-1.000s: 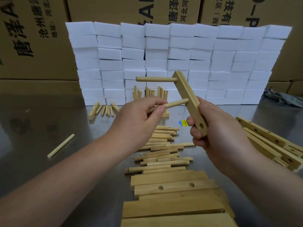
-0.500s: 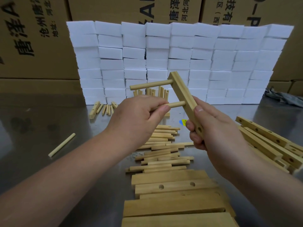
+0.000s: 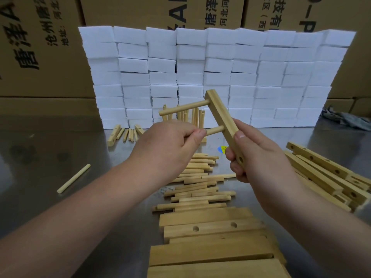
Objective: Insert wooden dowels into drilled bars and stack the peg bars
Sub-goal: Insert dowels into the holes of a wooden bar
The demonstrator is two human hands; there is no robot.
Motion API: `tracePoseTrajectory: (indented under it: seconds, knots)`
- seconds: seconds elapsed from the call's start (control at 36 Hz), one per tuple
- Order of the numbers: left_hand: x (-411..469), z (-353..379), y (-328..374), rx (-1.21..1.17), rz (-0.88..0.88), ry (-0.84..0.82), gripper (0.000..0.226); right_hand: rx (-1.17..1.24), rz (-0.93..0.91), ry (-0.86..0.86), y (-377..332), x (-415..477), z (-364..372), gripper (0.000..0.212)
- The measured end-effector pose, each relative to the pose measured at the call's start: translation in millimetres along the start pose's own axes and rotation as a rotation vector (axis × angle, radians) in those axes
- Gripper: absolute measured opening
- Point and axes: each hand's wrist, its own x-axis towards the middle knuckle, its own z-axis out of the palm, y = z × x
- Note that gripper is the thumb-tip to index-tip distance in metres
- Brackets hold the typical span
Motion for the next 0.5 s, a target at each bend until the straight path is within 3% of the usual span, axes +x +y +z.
tracePoseTrajectory:
  seconds: [0.08, 0.28, 0.39, 0.44, 0.5]
  knots:
    - [-0.2, -0.2, 1.2, 0.042, 0.038, -0.018, 0.026, 0.007, 0.021, 0.010, 0.5, 1.0, 0.2, 0.033]
    - [2.8, 0.0, -2.8, 0.221, 0.090, -0.004, 0.024, -0.019, 0.052, 0.063, 4.7, 3.4, -0.8, 0.039]
    - [4.5, 0.6, -5.2, 0.282, 0.055, -0.007, 0.024, -0.017, 0.074, 0.147, 4.1, 6.7, -4.6, 0.027]
    - [4.3, 0.1, -3.8, 0.180, 0.004, 0.023, 0.020, 0.021, 0.092, 0.171, 2.8, 8.1, -6.5, 0.024]
    - [4.4, -0.3, 0.2, -0.110, -0.106, 0.056, 0.015, 0.058, 0.117, 0.160, 2.1, 8.2, -6.8, 0.024]
